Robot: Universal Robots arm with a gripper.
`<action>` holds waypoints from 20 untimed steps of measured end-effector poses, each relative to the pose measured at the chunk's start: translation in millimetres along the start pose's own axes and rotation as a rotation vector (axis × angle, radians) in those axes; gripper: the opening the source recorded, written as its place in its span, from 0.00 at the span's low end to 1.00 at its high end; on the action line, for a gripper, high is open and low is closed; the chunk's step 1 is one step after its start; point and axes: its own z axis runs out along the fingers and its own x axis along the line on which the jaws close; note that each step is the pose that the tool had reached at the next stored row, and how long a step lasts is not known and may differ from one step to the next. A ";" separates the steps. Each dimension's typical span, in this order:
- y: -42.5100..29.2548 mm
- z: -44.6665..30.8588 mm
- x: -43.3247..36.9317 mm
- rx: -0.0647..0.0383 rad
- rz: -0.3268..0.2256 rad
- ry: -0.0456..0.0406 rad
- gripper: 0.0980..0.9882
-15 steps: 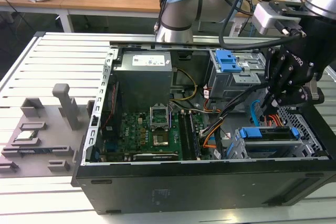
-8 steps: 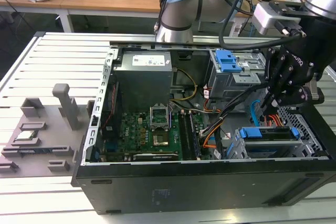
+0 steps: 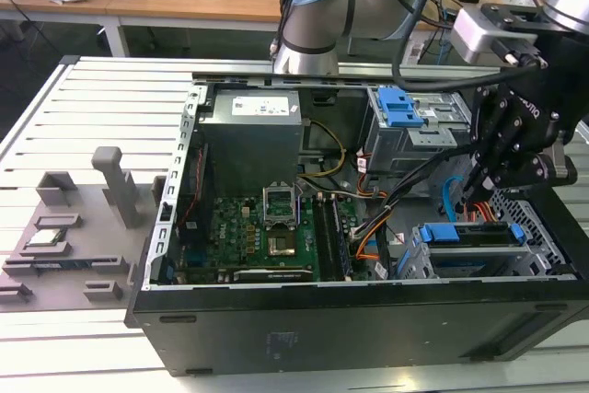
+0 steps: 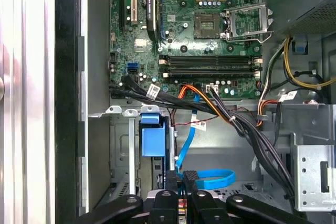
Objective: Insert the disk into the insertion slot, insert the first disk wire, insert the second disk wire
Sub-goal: 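Insert the second disk wire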
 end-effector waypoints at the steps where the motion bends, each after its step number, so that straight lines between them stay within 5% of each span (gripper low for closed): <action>1: -0.7 0.9 1.5 0.000 0.000 -0.0001 0.07; 8: -3.8 11.2 10.7 0.000 0.000 0.0050 0.07; 20: -9.3 26.0 11.4 0.000 0.000 0.0072 0.07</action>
